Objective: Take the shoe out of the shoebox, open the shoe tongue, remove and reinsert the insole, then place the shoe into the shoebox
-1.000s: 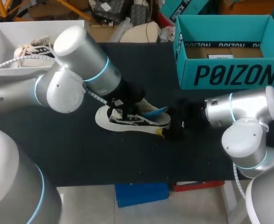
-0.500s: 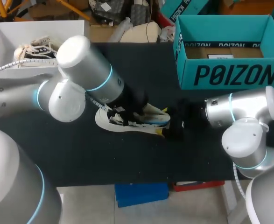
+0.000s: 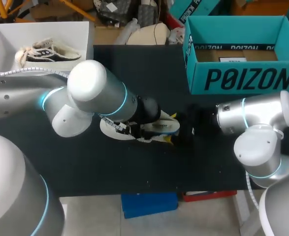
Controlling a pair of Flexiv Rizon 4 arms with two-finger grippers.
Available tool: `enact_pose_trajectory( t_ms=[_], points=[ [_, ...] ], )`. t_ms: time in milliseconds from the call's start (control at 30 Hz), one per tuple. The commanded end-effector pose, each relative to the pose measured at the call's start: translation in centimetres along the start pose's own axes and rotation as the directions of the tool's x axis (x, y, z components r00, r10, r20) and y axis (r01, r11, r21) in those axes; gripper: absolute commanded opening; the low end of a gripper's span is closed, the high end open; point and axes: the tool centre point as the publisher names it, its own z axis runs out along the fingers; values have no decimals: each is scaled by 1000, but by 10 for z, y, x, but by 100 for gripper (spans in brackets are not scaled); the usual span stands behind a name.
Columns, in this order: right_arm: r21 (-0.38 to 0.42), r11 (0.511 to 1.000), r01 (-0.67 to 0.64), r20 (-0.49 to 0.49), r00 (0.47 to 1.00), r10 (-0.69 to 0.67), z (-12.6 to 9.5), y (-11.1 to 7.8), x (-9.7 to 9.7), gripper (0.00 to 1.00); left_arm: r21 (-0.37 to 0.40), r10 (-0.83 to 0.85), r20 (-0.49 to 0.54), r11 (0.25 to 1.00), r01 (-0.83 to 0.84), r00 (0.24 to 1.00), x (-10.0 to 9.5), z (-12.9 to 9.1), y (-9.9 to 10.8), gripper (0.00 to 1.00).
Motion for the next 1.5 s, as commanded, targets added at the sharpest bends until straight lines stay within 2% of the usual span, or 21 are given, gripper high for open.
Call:
enact_pose_trajectory(
  t_ms=[33,233,400,467,533,667,700,733,833,1000,1300,1500],
  points=[
    [1,1000,-3,0,1000,3,1,-1,-2,0,9,-38,88,999,37,995,5,30,0,91],
    [1,1000,-3,0,1000,3,1,-1,-2,0,44,-62,99,997,58,993,1,41,-7,87],
    [1,1000,-3,0,1000,3,1,-1,-2,0,95,-64,96,994,55,993,-5,42,-21,78],
    [1,1000,-3,0,1000,3,1,-1,-2,0,105,-61,92,993,51,994,-6,42,-24,66],
    [1,1000,-3,0,1000,3,1,-1,-2,0,115,-56,88,992,46,994,-6,42,-27,47],
    [1,1000,-3,0,1000,3,1,-1,-2,0,126,-50,82,991,39,995,-6,40,-30,27],
    [1,1000,-3,0,1000,3,1,-1,-2,0,132,-51,74,990,41,996,-5,39,-30,17],
    [1,1000,-3,0,1000,3,1,-1,-2,0,139,-54,56,989,46,997,-5,37,-29,0],
    [1,1000,-3,0,1000,3,1,-1,-2,0,159,-38,22,987,34,999,-4,27,-30,0],
    [1,1000,-3,0,1000,3,1,-1,-2,0,214,10,-58,977,3,998,-2,-2,-34,0],
    [1,1000,-3,0,1000,3,1,-1,-2,0,353,78,-198,936,-3,977,-8,-67,-40,0],
    [1,1000,-3,0,1000,3,1,-1,-2,0,424,73,-260,904,46,963,-11,-107,-56,0]
  ],
)
